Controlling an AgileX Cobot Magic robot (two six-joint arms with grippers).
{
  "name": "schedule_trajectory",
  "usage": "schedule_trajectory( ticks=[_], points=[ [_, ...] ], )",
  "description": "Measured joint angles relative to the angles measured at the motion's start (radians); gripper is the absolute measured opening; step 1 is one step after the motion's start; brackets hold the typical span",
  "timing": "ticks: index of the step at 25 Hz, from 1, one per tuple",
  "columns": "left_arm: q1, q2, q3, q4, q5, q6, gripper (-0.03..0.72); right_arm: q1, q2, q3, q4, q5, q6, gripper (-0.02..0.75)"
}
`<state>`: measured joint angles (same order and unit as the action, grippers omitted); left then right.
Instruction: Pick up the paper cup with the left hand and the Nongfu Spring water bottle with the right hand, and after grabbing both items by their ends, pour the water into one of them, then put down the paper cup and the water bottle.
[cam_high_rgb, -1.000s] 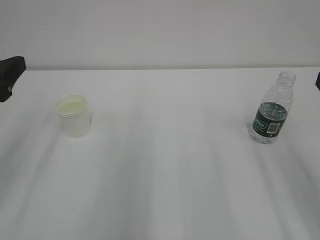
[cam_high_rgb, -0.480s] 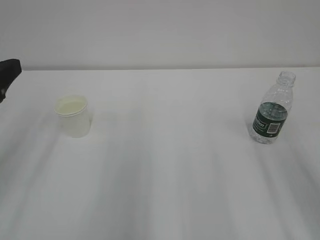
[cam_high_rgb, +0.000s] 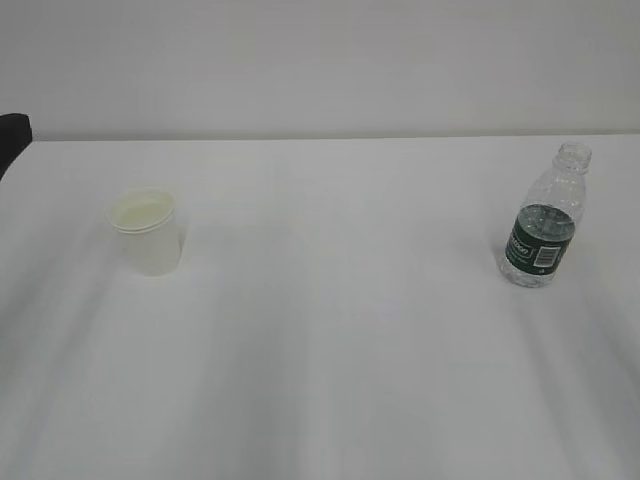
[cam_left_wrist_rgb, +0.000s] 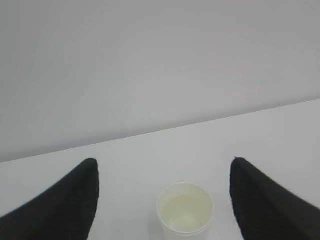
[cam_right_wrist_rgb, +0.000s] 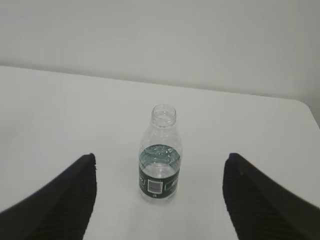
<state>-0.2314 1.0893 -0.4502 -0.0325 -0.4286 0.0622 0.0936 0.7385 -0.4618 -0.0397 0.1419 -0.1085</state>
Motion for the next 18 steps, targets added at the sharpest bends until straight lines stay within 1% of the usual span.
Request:
schedule_trajectory(
  ticks=[5,18],
  points=[
    [0.0,-0.023,0.0,0.0,0.027,0.002,0.587,0.0,-0.017,-0.046,0.0,0.142,0.0,0.589],
    [0.0,-0.073,0.0,0.0,0.072,0.002,0.587,0.0,-0.139,-0.089,0.0,0.367,0.019,0.589]
  ],
)
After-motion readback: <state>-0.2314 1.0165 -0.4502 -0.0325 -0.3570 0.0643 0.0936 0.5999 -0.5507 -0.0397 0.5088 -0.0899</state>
